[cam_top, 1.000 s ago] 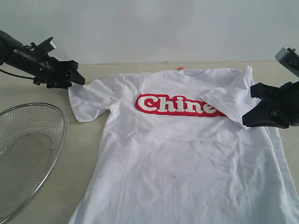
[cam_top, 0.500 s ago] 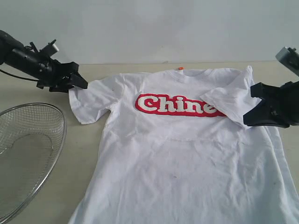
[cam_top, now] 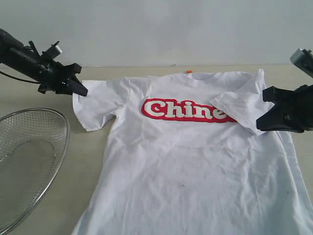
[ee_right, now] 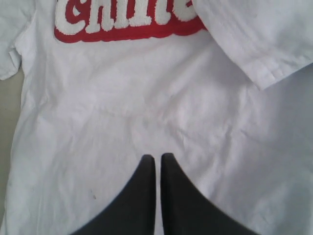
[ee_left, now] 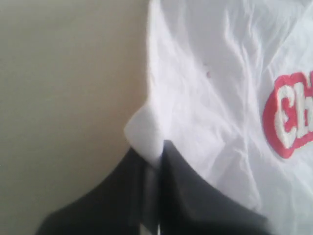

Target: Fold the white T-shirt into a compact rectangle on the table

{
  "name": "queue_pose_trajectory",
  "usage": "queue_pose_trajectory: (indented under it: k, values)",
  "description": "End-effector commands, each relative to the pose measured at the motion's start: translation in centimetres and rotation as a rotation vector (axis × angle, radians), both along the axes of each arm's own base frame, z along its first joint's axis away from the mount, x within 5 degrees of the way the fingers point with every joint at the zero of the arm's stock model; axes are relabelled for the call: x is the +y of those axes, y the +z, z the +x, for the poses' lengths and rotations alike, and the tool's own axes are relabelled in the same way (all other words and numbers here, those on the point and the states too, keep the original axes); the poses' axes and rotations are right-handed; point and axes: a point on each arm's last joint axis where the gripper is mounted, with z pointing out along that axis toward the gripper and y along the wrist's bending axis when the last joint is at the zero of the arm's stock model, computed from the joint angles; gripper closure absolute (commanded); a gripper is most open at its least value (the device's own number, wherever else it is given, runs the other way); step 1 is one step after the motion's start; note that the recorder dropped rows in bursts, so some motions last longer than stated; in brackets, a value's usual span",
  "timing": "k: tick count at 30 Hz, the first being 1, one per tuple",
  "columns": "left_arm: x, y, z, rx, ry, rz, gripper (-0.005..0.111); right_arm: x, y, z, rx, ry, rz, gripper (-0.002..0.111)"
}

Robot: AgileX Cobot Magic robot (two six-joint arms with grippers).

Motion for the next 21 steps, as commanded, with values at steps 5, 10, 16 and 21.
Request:
queue_pose_trajectory:
  k: [5,10,16,21]
  values:
    - [-1.5,4.2,-0.1,-0.033,0.035,-0.174,0.102,0.0,0.4,0.0,-0.019,-0.010,0.009,0.109]
    - [-3.8,4.2,0.0,-0.021,0.024,-0.177,0.102,0.0,0.4,0.0,-0.021,-0.014,0.015,0.109]
    - [-6.9,4.2,-0.1,-0.013,0.016,-0.181,0.102,0.1,0.5,0.0,-0.021,-0.016,0.029,0.109]
    - [-9.3,4.2,-0.2,-0.020,0.007,-0.178,0.102,0.2,0.5,0.0,-0.020,-0.016,0.041,0.109]
